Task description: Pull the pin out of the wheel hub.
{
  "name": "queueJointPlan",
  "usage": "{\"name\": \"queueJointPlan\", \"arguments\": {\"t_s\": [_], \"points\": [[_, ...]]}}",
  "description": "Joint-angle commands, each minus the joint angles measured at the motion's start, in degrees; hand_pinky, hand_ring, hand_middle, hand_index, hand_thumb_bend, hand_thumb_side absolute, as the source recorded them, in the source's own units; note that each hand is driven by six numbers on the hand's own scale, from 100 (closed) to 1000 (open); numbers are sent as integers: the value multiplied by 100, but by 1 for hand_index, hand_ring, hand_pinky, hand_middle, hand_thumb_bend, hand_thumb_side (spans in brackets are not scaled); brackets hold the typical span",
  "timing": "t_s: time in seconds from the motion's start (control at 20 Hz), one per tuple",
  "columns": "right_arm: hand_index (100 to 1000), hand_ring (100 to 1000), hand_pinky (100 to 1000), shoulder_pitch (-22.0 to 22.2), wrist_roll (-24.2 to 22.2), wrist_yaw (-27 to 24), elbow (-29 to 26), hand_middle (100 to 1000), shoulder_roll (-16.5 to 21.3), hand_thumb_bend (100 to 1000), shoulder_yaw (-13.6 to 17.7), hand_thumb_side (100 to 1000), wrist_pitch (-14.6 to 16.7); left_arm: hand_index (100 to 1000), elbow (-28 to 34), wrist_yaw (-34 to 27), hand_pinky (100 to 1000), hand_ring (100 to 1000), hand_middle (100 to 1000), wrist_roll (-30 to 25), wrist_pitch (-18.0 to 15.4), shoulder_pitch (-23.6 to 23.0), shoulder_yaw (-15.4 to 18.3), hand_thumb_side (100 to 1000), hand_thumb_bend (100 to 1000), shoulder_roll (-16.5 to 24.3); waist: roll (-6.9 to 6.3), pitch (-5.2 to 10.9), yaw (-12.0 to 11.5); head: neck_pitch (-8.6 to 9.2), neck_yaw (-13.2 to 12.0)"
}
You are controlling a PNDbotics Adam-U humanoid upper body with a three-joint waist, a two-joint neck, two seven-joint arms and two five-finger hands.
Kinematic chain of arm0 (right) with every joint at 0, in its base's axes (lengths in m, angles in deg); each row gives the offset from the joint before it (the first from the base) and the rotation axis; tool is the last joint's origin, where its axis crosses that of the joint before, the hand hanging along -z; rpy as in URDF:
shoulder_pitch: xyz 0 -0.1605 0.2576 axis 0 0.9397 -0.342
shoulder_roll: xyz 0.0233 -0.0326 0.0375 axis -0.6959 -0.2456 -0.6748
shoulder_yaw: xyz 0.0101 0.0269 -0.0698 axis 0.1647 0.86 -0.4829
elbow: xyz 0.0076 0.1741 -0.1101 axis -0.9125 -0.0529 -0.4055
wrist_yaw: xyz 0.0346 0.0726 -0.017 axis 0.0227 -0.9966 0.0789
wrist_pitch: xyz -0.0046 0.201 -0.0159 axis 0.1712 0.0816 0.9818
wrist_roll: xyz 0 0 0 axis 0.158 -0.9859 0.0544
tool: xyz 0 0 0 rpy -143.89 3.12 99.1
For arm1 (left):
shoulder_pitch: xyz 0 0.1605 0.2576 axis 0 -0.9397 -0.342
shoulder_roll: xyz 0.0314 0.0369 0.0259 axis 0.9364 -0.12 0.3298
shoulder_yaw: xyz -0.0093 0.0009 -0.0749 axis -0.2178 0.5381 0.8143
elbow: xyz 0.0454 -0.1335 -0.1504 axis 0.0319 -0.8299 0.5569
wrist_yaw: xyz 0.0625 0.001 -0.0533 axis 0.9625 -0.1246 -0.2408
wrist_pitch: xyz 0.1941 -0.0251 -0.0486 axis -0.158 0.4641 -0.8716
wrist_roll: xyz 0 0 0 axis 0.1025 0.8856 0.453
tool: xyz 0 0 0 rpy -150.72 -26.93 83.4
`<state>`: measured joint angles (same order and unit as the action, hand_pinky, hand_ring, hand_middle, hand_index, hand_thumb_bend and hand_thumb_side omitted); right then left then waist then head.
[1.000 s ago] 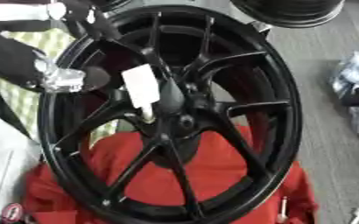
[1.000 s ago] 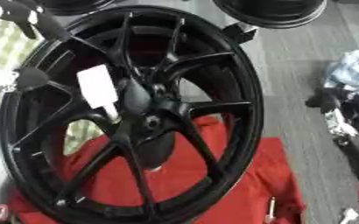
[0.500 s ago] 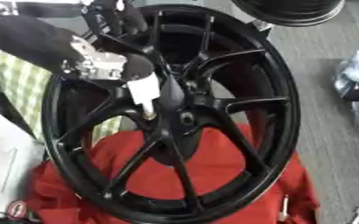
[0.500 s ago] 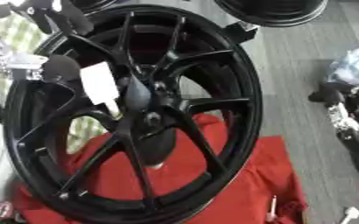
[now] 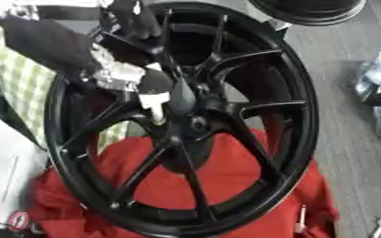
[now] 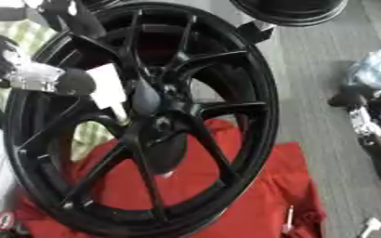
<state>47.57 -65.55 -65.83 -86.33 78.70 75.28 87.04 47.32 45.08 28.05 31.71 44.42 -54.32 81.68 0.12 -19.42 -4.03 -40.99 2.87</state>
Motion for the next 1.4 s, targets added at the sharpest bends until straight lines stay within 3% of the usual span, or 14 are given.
{"name": "queueJointPlan", "arguments": {"t_s": [0.05,0.55,1.0,1.2,1.3,1.4], "points": [[727,718,974,-29,7,-30,-132,623,80,100,48,521,-33,884,-230,254,809,829,777,-381,249,116,-25,817,592,-35,-6,82,7,-34,-37],[727,718,976,-70,31,-8,-132,622,-1,100,53,526,-97,874,-830,524,798,822,772,-549,71,11,-142,843,580,-231,-14,13,66,-65,-112],[724,716,976,-112,133,-29,-132,619,-36,100,69,531,-166,816,-1056,388,753,760,694,-715,-27,-7,-246,847,557,-316,-28,-29,91,-116,-189],[723,715,977,-119,138,-48,-132,619,-40,100,68,534,-184,786,-1131,357,727,724,647,-715,-24,14,-223,795,431,-358,-31,-31,90,-98,-206],[721,714,977,-117,154,-58,-132,616,-48,100,72,536,-197,763,-1137,371,704,702,620,-715,18,26,-208,676,319,-368,-33,-29,86,-61,-217],[721,713,977,-121,174,-77,-132,616,-54,100,78,536,-192,753,-1137,385,692,687,606,-716,59,30,-215,613,264,-374,-34,-27,82,-32,-238]]}}
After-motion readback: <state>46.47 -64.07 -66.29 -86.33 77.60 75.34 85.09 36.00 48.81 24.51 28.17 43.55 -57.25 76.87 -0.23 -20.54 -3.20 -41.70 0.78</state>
